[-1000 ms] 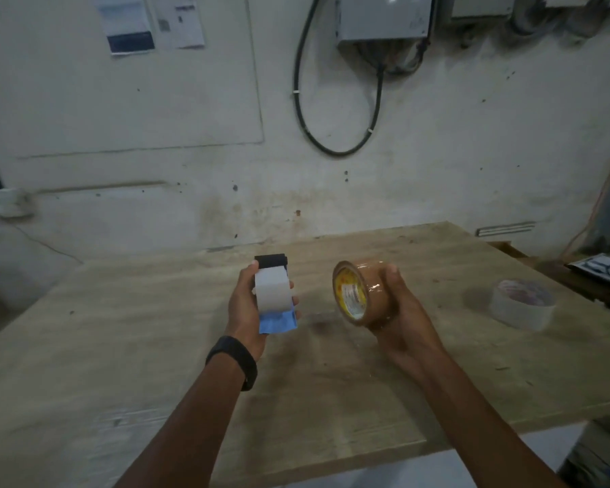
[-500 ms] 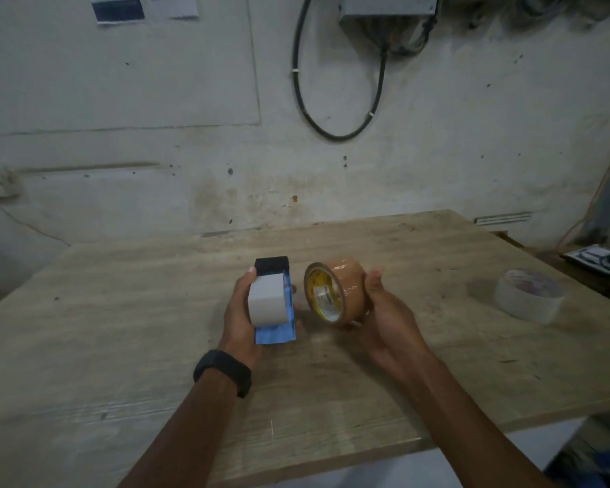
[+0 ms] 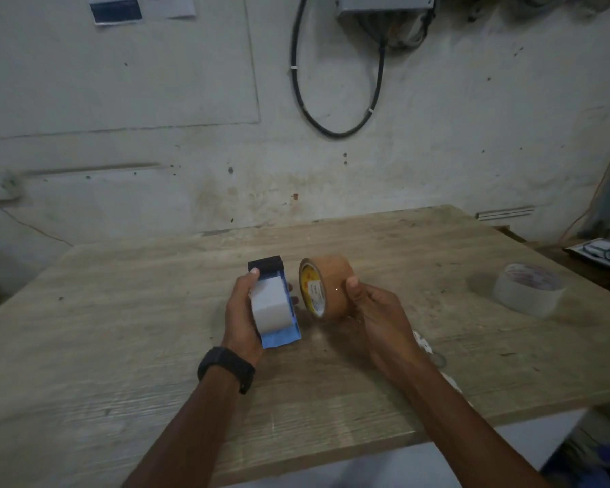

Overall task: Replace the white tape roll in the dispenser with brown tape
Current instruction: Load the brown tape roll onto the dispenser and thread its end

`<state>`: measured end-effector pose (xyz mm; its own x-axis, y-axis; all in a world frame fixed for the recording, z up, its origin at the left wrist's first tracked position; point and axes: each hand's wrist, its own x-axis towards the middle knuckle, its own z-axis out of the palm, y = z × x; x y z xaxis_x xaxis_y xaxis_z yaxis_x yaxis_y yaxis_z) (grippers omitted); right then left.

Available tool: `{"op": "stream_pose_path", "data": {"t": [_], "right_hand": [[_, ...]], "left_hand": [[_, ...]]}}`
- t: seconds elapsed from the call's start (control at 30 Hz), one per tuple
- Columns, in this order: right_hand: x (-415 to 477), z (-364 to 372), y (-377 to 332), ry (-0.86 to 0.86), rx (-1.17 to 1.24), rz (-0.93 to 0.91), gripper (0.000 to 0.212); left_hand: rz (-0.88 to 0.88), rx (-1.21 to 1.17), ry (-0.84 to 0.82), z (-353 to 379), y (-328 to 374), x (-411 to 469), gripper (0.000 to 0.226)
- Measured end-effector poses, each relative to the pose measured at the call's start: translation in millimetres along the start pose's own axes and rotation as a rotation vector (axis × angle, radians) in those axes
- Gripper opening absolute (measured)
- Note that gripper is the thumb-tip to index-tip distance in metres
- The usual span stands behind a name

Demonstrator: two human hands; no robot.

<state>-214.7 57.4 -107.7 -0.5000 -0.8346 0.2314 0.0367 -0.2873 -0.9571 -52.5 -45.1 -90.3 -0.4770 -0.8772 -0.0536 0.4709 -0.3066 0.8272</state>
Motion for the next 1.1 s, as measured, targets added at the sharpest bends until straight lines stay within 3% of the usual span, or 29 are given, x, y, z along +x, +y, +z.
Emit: {"op": "stream_pose_path", "data": {"t": [0.37, 0.63, 1.1], "right_hand": [[-2, 3, -1, 0.032, -0.053, -0.031, 0.053], [-1, 1, -1, 0.076, -0.006, -0.008, 0.047], [-9, 6, -12, 0.102, -0.006, 0.015, 0.053]], "left_hand": [[-0.103, 0.153, 0.024, -2, 6, 5, 0.014], [-0.154, 0.549, 0.162, -7, 27, 21, 0.023], [-0.165, 0.795, 0.145, -17, 37, 30, 0.032]]}}
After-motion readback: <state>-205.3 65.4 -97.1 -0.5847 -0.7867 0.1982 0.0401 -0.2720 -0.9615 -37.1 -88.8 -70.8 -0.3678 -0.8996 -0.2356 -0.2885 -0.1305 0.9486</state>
